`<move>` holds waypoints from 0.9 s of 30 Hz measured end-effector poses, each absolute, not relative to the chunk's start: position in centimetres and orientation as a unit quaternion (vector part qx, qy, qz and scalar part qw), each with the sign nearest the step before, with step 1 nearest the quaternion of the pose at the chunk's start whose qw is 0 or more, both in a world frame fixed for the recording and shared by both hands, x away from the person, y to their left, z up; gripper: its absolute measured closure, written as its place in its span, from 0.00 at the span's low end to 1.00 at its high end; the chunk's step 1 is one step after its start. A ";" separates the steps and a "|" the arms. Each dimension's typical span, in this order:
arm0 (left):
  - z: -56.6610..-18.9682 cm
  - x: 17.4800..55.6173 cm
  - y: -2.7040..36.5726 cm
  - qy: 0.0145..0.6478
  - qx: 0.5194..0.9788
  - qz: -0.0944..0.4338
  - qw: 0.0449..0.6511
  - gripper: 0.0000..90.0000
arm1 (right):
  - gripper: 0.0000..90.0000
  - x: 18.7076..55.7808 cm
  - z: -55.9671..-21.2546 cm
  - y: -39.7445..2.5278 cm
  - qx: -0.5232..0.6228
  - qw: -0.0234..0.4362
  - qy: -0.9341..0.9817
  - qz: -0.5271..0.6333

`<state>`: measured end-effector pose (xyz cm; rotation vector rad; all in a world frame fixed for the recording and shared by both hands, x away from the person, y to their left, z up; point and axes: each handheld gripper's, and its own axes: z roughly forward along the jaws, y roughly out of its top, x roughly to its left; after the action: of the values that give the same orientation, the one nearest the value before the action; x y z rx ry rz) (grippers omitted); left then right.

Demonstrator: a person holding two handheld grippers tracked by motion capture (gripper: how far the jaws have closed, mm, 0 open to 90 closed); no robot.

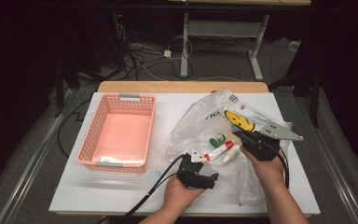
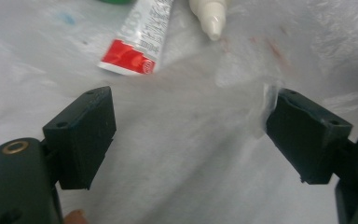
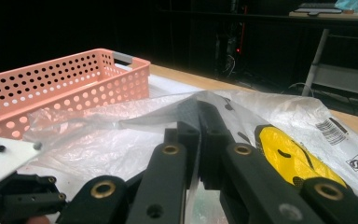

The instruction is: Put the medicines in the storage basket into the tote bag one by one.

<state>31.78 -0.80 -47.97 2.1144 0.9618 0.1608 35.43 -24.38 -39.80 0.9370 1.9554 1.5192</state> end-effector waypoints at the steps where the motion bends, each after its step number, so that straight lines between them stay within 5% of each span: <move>1: -47.9 31.6 -0.7 0.375 0.835 0.068 0.397 0.19 | 1.00 35.4 -39.7 -24.4 0.344 0.244 0.715 0.558; 12: -48.5 32.3 -1.8 0.338 0.870 0.084 0.348 0.18 | 1.00 35.3 -39.8 -24.1 0.341 0.243 0.719 0.554; 27: -48.4 32.2 -2.1 0.312 0.872 0.102 0.362 0.82 | 1.00 35.5 -40.1 -23.8 0.340 0.240 0.723 0.552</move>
<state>32.20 -2.07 -48.40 2.2474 0.8045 0.2638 35.46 -23.76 -40.07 0.9306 1.9783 1.5100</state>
